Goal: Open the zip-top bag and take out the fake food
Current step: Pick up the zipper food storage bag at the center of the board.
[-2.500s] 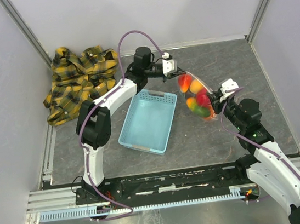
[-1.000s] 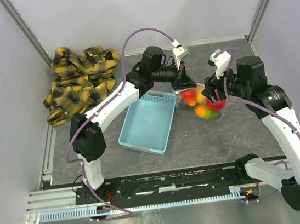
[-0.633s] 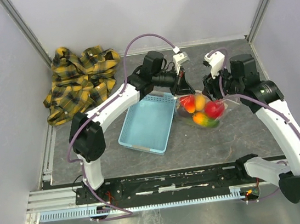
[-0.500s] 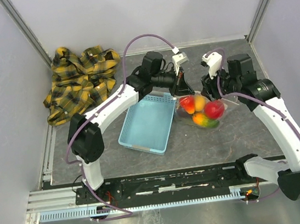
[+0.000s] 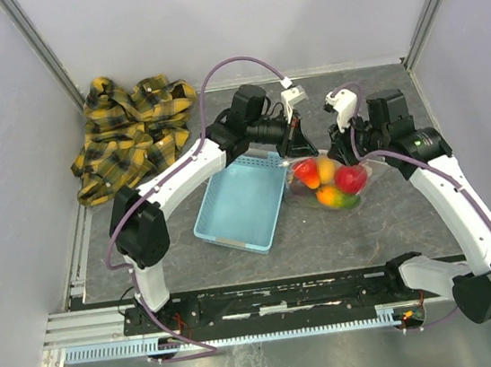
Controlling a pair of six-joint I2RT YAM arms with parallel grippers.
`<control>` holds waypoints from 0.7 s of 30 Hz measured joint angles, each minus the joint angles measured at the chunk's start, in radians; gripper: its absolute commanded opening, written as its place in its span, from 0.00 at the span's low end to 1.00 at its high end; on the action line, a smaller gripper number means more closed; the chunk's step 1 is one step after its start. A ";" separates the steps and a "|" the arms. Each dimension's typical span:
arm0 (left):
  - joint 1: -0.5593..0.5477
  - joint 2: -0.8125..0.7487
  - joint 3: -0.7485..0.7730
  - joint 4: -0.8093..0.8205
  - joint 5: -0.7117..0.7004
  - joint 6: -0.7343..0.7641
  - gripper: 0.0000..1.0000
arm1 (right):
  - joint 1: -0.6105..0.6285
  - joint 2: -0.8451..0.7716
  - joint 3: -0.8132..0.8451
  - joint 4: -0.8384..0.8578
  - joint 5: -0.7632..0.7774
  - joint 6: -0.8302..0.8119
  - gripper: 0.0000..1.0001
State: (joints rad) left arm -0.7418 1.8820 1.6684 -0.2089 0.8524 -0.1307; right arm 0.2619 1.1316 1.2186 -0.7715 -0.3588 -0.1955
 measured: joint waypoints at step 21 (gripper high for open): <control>0.006 -0.474 -0.509 0.378 -0.208 0.059 0.80 | 0.000 -0.018 -0.017 0.001 -0.026 -0.030 0.04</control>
State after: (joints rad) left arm -0.7361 1.4082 1.1591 0.1696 0.6449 -0.0719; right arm 0.2619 1.1141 1.2018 -0.7708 -0.3851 -0.2253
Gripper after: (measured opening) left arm 0.760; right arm 0.055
